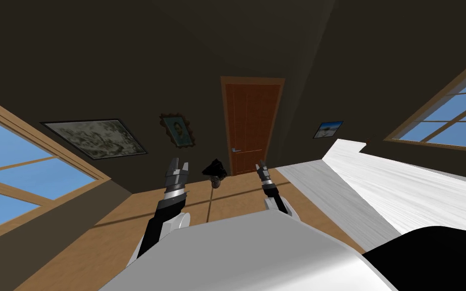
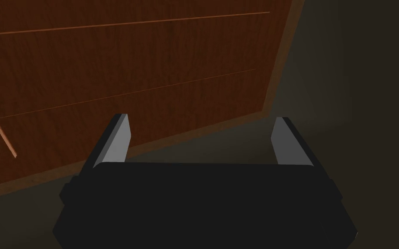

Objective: Pull the door open

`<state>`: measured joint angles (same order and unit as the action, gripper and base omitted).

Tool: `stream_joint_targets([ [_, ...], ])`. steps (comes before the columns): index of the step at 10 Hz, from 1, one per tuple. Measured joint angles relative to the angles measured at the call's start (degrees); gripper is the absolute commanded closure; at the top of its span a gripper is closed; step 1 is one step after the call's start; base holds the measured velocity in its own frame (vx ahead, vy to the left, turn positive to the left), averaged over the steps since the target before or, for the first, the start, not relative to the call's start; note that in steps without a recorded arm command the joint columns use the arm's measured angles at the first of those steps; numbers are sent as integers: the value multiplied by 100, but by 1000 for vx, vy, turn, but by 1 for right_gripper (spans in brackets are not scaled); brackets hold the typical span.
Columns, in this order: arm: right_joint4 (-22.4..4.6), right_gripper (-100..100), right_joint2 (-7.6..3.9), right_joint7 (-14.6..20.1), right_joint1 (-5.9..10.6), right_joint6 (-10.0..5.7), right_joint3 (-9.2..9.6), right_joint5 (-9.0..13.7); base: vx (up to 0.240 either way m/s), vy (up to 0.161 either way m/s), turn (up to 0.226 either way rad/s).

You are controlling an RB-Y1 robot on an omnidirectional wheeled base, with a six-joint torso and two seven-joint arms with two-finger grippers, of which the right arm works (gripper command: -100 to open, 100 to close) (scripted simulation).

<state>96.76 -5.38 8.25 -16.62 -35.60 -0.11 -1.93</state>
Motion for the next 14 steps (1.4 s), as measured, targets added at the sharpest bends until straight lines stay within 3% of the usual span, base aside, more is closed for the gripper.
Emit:
stream_joint_targets([
  [14,-2290,-100,-183,-50,851,-427,-278,155,104,27,49],
])
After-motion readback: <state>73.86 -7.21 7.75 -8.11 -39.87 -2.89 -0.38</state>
